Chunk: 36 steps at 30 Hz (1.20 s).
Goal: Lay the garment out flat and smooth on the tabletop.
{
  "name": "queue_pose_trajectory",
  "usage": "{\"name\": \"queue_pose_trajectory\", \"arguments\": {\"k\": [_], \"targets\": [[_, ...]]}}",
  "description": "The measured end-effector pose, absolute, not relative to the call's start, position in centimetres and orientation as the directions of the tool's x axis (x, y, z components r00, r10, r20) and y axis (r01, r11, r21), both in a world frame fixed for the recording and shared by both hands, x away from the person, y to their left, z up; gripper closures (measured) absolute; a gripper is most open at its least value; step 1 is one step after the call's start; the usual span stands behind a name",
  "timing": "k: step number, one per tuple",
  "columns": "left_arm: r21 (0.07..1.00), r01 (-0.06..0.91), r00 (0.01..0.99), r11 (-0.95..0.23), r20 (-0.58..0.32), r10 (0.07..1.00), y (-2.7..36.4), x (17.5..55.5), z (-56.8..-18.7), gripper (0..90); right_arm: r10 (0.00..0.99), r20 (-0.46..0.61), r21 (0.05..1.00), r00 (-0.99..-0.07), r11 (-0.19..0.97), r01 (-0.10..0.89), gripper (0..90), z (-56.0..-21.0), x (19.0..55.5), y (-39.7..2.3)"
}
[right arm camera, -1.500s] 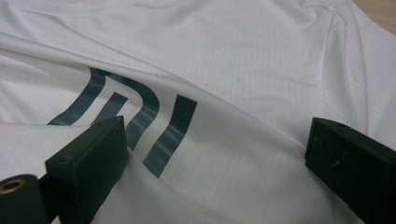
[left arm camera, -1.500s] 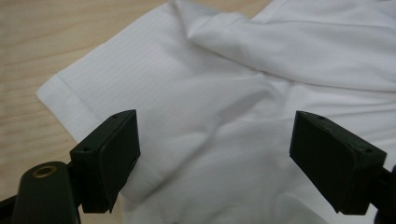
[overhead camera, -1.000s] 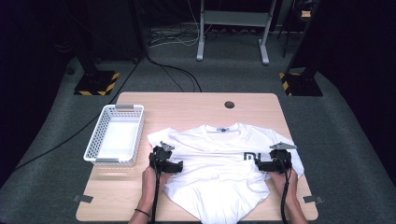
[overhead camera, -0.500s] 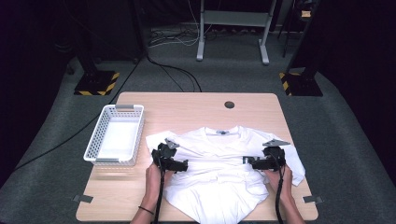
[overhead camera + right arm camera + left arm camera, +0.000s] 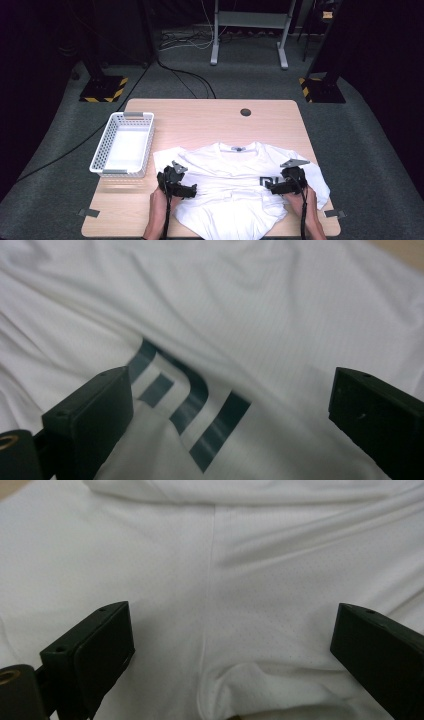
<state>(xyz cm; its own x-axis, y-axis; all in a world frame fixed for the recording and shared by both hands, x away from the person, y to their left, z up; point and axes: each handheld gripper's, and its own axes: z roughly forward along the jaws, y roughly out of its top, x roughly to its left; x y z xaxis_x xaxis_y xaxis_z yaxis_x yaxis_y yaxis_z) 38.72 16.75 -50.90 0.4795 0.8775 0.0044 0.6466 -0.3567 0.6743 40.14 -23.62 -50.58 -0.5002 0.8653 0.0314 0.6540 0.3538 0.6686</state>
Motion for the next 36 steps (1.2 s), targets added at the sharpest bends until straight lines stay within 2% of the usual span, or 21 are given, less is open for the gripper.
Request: {"name": "queue_pose_trajectory", "arguments": {"k": [4, 6, 8, 9, 11, 16, 20, 25, 28, 31, 36], "targets": [[0.664, 0.627, 0.516, -0.408, 0.039, 0.856, 16.0, 41.3, -50.9, 4.0, 0.873, 0.022, 0.703, -0.487, 0.333, 0.629, 5.0, -49.3, 43.9, -23.2], [0.634, 0.64, 0.54, -0.434, 0.03, 0.841, 15.7, 42.3, -51.7, 2.9, 0.888, 0.006, 0.679, -0.46, 0.334, 0.654, 5.8, -50.1, 46.6, -22.7], [0.647, 0.644, 0.533, -0.408, 0.002, 0.846, 15.9, 42.6, -52.1, 0.4, 0.907, -0.018, 0.653, -0.421, 0.329, 0.682, 7.0, -51.1, 48.7, -22.3], [0.644, 0.647, 0.531, -0.407, 0.003, 0.848, 16.0, 42.5, -52.0, 0.6, 0.918, -0.044, 0.646, -0.395, 0.328, 0.69, 5.5, -51.4, 49.4, -22.2], [0.648, 0.646, 0.529, -0.403, 0.001, 0.849, 16.2, 42.3, -52.1, 0.5, 0.936, -0.003, 0.655, -0.352, 0.268, 0.707, 5.1, -51.7, 50.4, -22.7], [0.663, 0.645, 0.508, -0.38, 0.0, 0.862, 16.6, 41.5, -52.3, 0.3, 0.97, 0.005, 0.657, -0.242, 0.179, 0.732, 3.3, -51.8, 51.7, -24.1], [0.677, 0.649, 0.473, -0.346, -0.003, 0.881, 16.9, 40.7, -52.4, 0.3, 0.975, 0.003, 0.659, -0.224, 0.167, 0.733, 1.8, -51.9, 52.0, -24.2], [0.671, 0.662, 0.454, -0.333, -0.006, 0.891, 17.0, 40.5, -52.2, 0.2, 0.962, 0.016, 0.666, -0.274, 0.194, 0.72, 0.9, -51.6, 51.7, -23.8], [0.704, 0.643, 0.447, -0.303, -0.024, 0.894, 17.1, 40.3, -51.4, 0.2, 0.954, 0.055, 0.712, -0.294, 0.169, 0.681, 0.9, -50.1, 49.8, -23.9], [0.719, 0.628, 0.451, -0.297, -0.026, 0.892, 17.0, 40.8, -50.6, 0.2, 0.946, 0.047, 0.734, -0.32, 0.185, 0.653, 2.3, -49.2, 47.2, -24.2], [0.671, 0.666, 0.465, -0.326, -0.033, 0.884, 16.6, 42.7, -51.5, 0.2, 0.944, 0.045, 0.682, -0.327, 0.21, 0.701, 0.6, -50.4, 45.1, -24.9]]}}
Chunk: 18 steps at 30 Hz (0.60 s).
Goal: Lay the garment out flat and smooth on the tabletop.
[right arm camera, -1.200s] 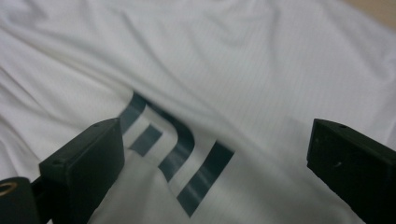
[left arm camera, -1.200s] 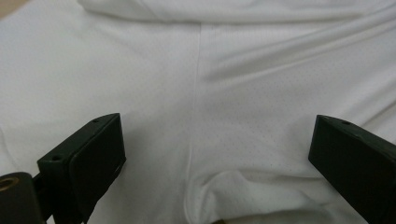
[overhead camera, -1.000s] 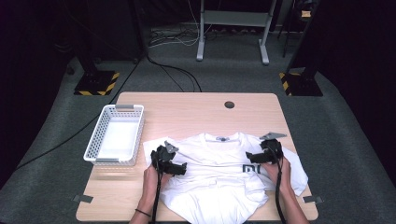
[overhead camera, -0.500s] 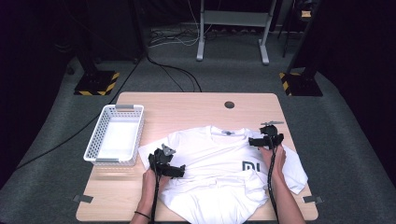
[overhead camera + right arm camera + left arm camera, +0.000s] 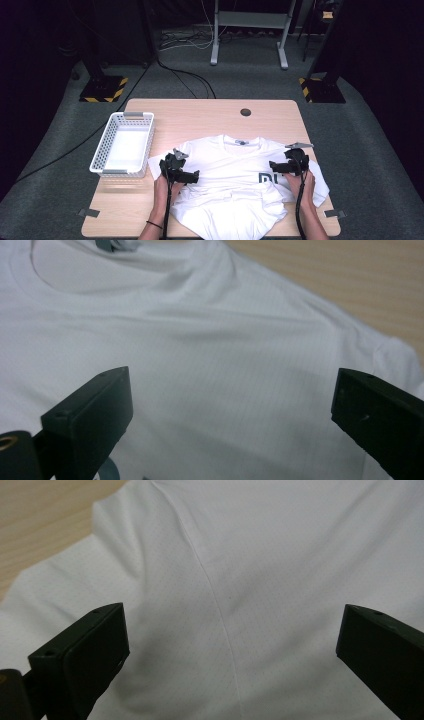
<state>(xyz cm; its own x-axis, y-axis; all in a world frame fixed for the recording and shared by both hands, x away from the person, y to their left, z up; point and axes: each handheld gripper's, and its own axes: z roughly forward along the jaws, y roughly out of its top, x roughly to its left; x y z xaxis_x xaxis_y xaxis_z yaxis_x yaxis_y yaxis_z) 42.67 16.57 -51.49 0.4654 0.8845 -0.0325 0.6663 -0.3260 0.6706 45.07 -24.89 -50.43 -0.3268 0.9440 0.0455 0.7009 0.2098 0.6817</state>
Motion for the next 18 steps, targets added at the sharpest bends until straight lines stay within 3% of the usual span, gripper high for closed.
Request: {"name": "queue_pose_trajectory", "arguments": {"k": [15, 18], "targets": [[0.655, 0.7, 0.404, -0.283, -0.037, 0.914, 17.8, 41.9, -51.9, 0.2, 0.934, 0.013, 0.635, -0.357, 0.268, 0.725, 0.0, -51.7, 47.1, -24.1], [0.676, 0.692, 0.395, -0.253, -0.061, 0.916, 18.0, 41.7, -51.4, 0.2, 0.936, 0.025, 0.681, -0.352, 0.242, 0.691, 1.9, -50.6, 46.0, -24.5]]}}
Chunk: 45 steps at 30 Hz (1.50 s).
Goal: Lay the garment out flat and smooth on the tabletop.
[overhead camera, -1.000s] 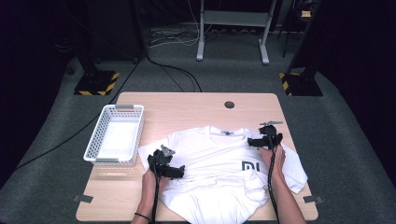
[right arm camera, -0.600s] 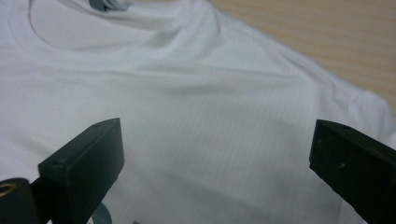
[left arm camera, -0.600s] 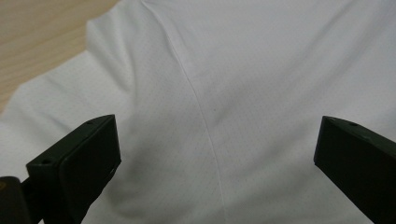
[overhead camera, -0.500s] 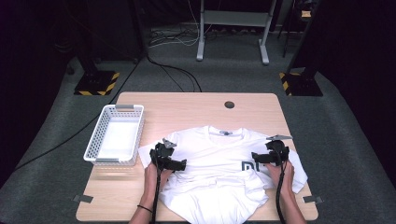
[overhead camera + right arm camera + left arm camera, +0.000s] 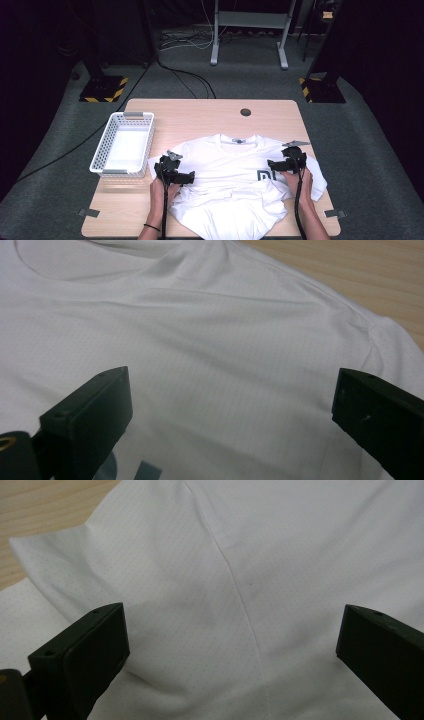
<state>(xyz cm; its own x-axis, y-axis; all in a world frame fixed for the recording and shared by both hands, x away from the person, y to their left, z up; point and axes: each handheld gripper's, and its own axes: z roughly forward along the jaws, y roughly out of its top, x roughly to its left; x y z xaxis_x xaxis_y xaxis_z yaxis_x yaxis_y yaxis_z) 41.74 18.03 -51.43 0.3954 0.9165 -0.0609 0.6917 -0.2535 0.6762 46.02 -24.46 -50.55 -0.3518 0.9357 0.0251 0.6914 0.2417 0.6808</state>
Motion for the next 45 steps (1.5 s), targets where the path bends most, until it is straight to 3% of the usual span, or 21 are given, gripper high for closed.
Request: {"name": "queue_pose_trajectory", "arguments": {"k": [8, 16, 20, 25, 31, 38, 42, 45], "targets": [[0.65, 0.701, 0.42, -0.295, -0.041, 0.907, 16.6, 42.3, -51.6, 0.2, 0.926, -0.003, 0.656, -0.377, 0.286, 0.698, 3.8, -51.5, 44.1, -23.4], [0.629, 0.708, 0.422, -0.321, -0.011, 0.907, 15.3, 44.1, -51.9, 0.2, 0.926, 0.004, 0.651, -0.378, 0.285, 0.704, 0.0, -52.0, 44.8, -22.9], [0.63, 0.714, 0.399, -0.305, -0.009, 0.917, 15.0, 48.1, -51.9, 0.0, 0.935, 0.004, 0.65, -0.354, 0.266, 0.712, 0.0, -51.9, 48.7, -22.7], [0.6, 0.754, 0.34, -0.268, -0.007, 0.94, 15.4, 54.8, -51.5, 0.0, 0.956, 0.006, 0.62, -0.294, 0.227, 0.751, 0.0, -51.6, 56.2, -22.1], [0.572, 0.784, 0.299, -0.241, -0.008, 0.954, 16.3, 59.1, -51.3, 0.0, 0.971, 0.006, 0.591, -0.238, 0.189, 0.785, 0.0, -51.3, 61.0, -22.6], [0.564, 0.793, 0.307, -0.231, -0.042, 0.951, 16.5, 58.8, -50.7, 0.2, 0.969, 0.002, 0.596, -0.248, 0.198, 0.778, 0.0, -51.0, 60.8, -22.9], [0.616, 0.744, 0.358, -0.259, -0.041, 0.933, 16.3, 55.4, -48.9, 0.2, 0.958, 0.046, 0.689, -0.284, 0.176, 0.703, 0.0, -48.6, 56.5, -24.5], [0.659, 0.695, 0.407, -0.286, -0.033, 0.913, 16.0, 51.7, -47.3, 0.2, 0.953, 0.042, 0.695, -0.3, 0.188, 0.694, 0.0, -47.8, 54.0, -25.1]]}}
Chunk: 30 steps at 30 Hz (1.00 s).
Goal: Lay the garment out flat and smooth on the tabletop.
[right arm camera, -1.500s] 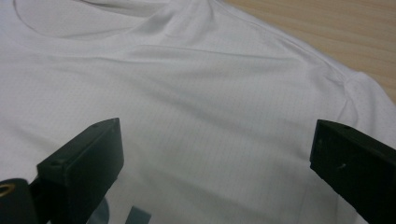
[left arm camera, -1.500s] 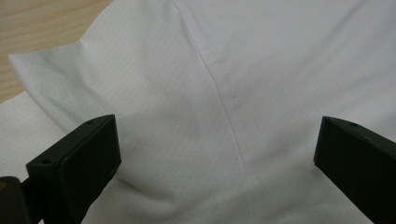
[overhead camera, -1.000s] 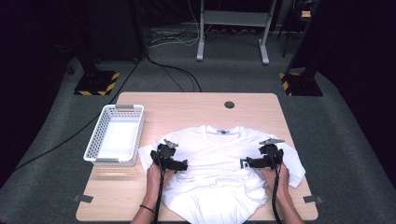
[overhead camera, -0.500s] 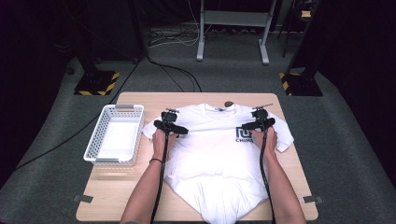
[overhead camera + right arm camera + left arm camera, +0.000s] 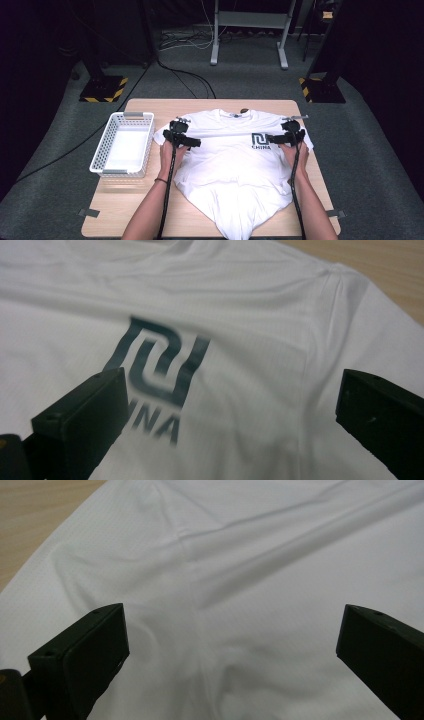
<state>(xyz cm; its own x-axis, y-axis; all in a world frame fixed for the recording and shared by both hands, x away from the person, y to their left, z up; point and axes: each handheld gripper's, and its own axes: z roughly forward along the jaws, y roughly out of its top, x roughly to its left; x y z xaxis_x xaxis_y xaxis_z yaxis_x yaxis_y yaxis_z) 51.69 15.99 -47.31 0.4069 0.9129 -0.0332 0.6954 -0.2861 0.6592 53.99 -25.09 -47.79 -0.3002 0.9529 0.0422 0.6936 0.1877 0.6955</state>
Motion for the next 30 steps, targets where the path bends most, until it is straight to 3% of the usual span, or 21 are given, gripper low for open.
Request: {"name": "queue_pose_trajectory", "arguments": {"k": [6, 10, 20, 30], "targets": [[0.644, 0.647, 0.528, -0.409, 0.01, 0.849, 13.9, 44.1, -48.8, 0.5, 0.913, 0.028, 0.671, -0.407, 0.284, 0.684, 1.4, -49.0, 45.3, -23.7], [0.609, 0.653, 0.551, -0.45, 0.025, 0.834, 12.9, 41.9, -51.5, 0.3, 0.907, -0.023, 0.634, -0.42, 0.338, 0.696, 1.3, -50.9, 43.5, -22.4], [0.696, 0.628, 0.505, -0.349, -0.023, 0.863, 15.0, 40.7, -52.5, 0.5, 0.919, 0.006, 0.641, -0.395, 0.3, 0.707, 0.0, -51.9, 43.3, -24.6], [0.703, 0.623, 0.508, -0.342, -0.031, 0.861, 15.4, 40.5, -52.6, 0.2, 0.923, 0.041, 0.687, -0.384, 0.253, 0.681, 0.0, -52.1, 42.6, -26.8]]}}
